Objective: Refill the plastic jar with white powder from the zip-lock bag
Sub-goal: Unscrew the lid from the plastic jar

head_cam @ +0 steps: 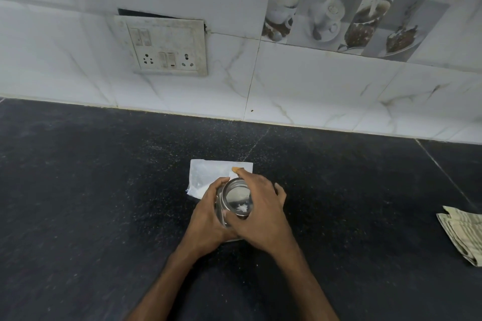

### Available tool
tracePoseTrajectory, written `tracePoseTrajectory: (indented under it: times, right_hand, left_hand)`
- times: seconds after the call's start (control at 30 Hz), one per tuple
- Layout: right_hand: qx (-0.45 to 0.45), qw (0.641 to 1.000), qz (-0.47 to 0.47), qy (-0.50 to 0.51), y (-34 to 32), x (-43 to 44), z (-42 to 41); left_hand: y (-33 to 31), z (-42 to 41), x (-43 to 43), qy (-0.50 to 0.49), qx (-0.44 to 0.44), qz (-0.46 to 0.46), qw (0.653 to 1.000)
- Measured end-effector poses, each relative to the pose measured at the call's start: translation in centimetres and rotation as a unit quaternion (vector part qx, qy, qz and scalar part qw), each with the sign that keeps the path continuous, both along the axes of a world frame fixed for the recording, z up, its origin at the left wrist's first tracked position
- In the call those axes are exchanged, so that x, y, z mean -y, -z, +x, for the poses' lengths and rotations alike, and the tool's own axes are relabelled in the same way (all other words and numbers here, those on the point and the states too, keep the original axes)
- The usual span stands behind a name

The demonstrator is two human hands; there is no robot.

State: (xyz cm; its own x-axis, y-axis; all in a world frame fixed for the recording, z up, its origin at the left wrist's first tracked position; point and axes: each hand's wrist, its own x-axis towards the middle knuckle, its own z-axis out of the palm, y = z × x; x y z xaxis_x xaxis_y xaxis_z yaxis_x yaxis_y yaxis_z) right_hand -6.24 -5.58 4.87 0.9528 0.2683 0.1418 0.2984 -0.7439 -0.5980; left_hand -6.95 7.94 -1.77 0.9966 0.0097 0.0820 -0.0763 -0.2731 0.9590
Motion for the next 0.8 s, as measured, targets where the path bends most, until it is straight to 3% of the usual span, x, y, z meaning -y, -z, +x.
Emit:
tracePoseTrajectory:
  times: [0.17,0.8]
  right_hand:
    - [0.037,0.999,-0.001,0.026,-0.13,-0.15,0.06]
    - [-0.012,1.0,-0.002,-0.016,-0.33,0.29,-0.09]
  left_hand:
    - [-0.41,-0.13,-0.01,0.001,0.014,0.003,1.0]
    - [-0.27,-0.03,0.1,-0.002,0.009,-0.013,1.0]
